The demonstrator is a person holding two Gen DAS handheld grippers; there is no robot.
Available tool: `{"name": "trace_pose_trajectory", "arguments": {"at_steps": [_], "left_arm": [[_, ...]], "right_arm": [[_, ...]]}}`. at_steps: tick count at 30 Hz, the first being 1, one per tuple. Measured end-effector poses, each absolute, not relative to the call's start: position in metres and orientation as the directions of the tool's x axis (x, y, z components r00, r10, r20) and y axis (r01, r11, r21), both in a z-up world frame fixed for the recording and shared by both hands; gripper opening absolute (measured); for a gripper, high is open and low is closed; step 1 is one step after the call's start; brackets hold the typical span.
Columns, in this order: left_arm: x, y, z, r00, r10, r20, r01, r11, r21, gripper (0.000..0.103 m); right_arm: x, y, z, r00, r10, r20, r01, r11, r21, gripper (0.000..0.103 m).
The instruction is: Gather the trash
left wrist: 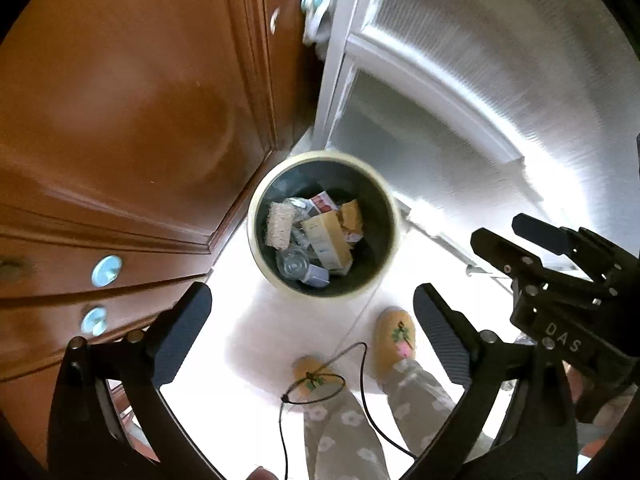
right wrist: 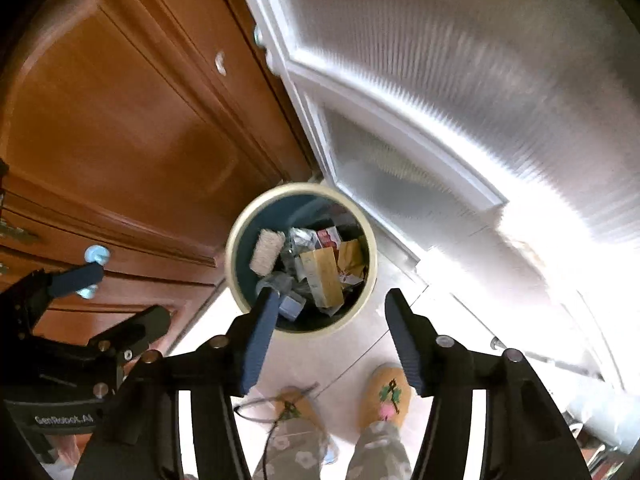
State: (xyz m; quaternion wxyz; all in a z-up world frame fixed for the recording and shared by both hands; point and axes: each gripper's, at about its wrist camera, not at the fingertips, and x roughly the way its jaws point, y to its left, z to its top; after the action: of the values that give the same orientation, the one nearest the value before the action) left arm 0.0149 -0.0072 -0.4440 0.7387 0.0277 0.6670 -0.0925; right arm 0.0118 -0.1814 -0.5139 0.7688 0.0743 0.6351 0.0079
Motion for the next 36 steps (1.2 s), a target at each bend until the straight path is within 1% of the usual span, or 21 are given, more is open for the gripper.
{"name": "trace_pose_trajectory", "arguments": {"at_steps": [6,18,25,28,33,36], "left_arm": [[0.002,-0.005,-0.37,0.111,-0.138,-0.984,0.175,0.978,-0.117,0.102],[-0.026,-0.009,-0.257,0.165,-0.215,-0.962,0.226,0.958,-0.176,0.102],[-0.025,-0.015,-0.171,0.27,-0.235,-0.934,0.286,0.945,-0.155,0.102],[-0.022,-0.016,-0.135,0.327,-0.233,-0.916,0.295,0.946,-0.136,0.102],[-0.02,-0.018,-0.068,0.436,-0.252,-0.864,0.299,0.946,-0.124,0.102],[-0.016,-0.018,-0.032,0.494,-0.249,-0.833,0.298,0.949,-0.107,0.102]], "right_arm": [[-0.005,-0.183,-0.439,0.228,0.091,-0.969,0.104,0.988,0.118,0.059],[-0.031,-0.179,-0.301,0.328,0.062,-0.943,0.121,0.987,0.107,0.059],[-0.044,-0.172,-0.194,0.444,0.03,-0.896,0.101,0.991,0.083,0.059],[-0.047,-0.175,-0.158,0.483,0.022,-0.875,0.095,0.992,0.078,0.059],[-0.05,-0.177,-0.086,0.557,-0.001,-0.831,0.092,0.994,0.061,0.059],[-0.052,-0.175,-0.045,0.606,-0.026,-0.795,0.096,0.994,0.042,0.062]]}}
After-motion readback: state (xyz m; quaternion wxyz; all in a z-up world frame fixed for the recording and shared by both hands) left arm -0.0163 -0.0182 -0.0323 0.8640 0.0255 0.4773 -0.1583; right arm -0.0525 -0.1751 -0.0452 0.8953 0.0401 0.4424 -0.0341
